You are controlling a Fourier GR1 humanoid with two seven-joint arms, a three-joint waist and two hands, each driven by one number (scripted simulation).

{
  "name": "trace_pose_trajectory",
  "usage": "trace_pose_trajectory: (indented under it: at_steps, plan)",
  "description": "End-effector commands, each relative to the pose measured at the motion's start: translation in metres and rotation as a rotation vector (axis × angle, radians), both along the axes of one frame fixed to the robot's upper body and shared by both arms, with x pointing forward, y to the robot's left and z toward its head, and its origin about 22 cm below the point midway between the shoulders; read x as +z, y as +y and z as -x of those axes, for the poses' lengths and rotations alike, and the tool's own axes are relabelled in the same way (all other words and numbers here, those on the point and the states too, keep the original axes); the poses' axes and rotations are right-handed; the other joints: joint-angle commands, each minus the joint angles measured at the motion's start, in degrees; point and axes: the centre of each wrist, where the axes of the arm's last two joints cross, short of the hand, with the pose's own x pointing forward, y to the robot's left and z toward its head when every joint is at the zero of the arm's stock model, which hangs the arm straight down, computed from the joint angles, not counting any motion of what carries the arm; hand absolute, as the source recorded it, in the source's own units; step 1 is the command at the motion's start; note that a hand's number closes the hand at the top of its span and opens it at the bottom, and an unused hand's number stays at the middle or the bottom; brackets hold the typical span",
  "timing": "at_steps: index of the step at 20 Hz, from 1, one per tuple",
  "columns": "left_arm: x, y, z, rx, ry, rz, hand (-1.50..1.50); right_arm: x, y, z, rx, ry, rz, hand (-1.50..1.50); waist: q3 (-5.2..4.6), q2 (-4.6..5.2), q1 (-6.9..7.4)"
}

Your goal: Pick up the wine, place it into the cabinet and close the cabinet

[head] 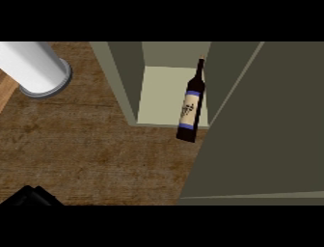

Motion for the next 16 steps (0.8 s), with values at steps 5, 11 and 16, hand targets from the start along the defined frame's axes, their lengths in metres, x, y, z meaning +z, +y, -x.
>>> trace_pose_trajectory:
  at_steps: [5,11,16]
  plan:
    - [-0.007,0.013,-0.007,-0.035,-0.005,0.019,1.5,-0.001,0.043,0.005,0.047,0.048,-0.042,1.5,-0.12,0.28,2.34]
    - [-0.009,0.022,-0.011,-0.074,0.017,0.032,1.5,-0.002,0.045,-0.007,0.011,0.053,-0.053,1.5,-0.13,0.97,3.66]
    - [-0.012,0.03,-0.017,-0.093,0.005,0.035,1.5,-0.006,0.045,-0.016,-0.018,0.103,-0.086,1.5,-0.04,1.84,4.44]
